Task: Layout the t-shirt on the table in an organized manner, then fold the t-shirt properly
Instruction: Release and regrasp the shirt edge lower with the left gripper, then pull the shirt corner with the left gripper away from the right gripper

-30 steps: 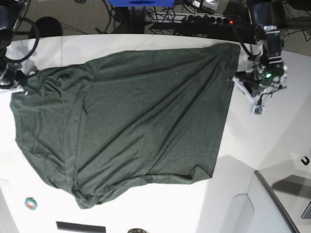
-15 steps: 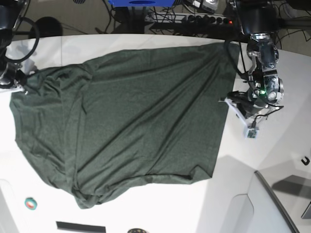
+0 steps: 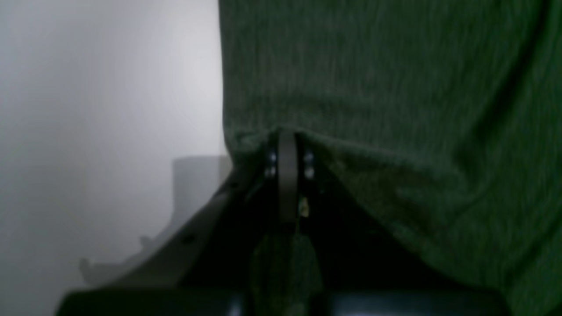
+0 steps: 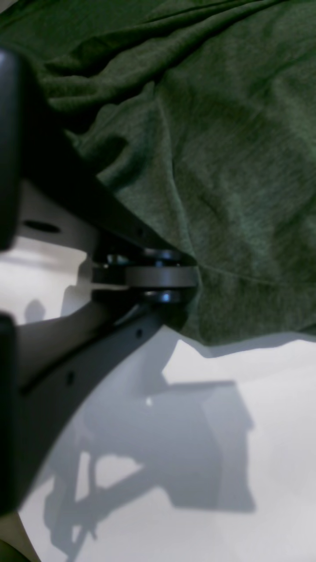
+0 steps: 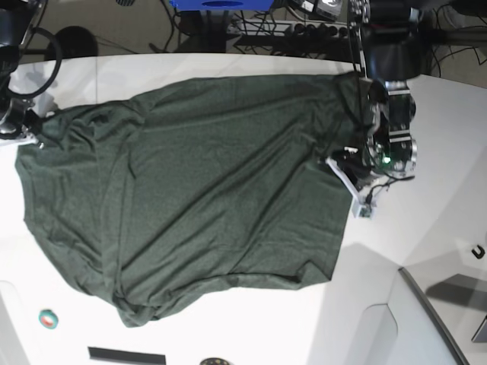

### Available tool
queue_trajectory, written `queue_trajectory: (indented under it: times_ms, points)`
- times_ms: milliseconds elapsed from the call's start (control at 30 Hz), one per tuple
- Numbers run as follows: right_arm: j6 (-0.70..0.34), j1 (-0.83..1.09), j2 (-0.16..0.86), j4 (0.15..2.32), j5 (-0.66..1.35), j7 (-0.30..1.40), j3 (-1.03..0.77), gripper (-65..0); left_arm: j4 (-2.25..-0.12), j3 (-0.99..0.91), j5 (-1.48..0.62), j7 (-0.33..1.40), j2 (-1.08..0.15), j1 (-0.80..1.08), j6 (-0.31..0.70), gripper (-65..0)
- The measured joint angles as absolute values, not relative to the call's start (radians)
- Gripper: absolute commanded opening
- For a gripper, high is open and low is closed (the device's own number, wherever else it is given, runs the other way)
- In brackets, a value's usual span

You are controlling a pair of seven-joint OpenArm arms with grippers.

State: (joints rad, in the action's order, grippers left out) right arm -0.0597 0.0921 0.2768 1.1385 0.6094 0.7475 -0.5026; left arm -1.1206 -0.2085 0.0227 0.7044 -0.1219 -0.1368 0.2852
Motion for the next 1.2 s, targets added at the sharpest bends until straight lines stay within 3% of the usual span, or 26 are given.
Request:
queue_trajectory:
  times_ms: [533, 833, 900, 1100, 1200]
  points:
    - [-0.06, 0.079, 0.276, 1.14, 0.605, 0.769, -0.502, -64.5, -1.058, -0.217, 0.027, 0.718, -0.12, -0.207, 0.285, -65.0]
    - [-0.06, 0.167, 0.177, 1.507, 0.609, 0.775, -0.506, -63.5, -1.38, -0.221, 0.026, 0.749, -0.117, -0.083, 0.285, -65.0]
    - [-0.06, 0.193, 0.159, 1.562, 0.612, 0.775, -0.507, -57.6, -1.467, -0.245, 0.013, 0.745, -0.111, -0.051, 0.289, -65.0]
    - [-0.061, 0.239, 0.151, 1.589, 0.618, 0.775, -0.546, -22.7, -1.613, -0.41, -0.305, 0.751, -0.152, 0.145, 0.286, -65.0]
    - [-0.062, 0.253, 0.091, 1.589, 0.617, 0.764, -0.657, -16.2, -1.616, -0.447, -0.476, 0.744, -0.213, 0.249, 0.276, -65.0]
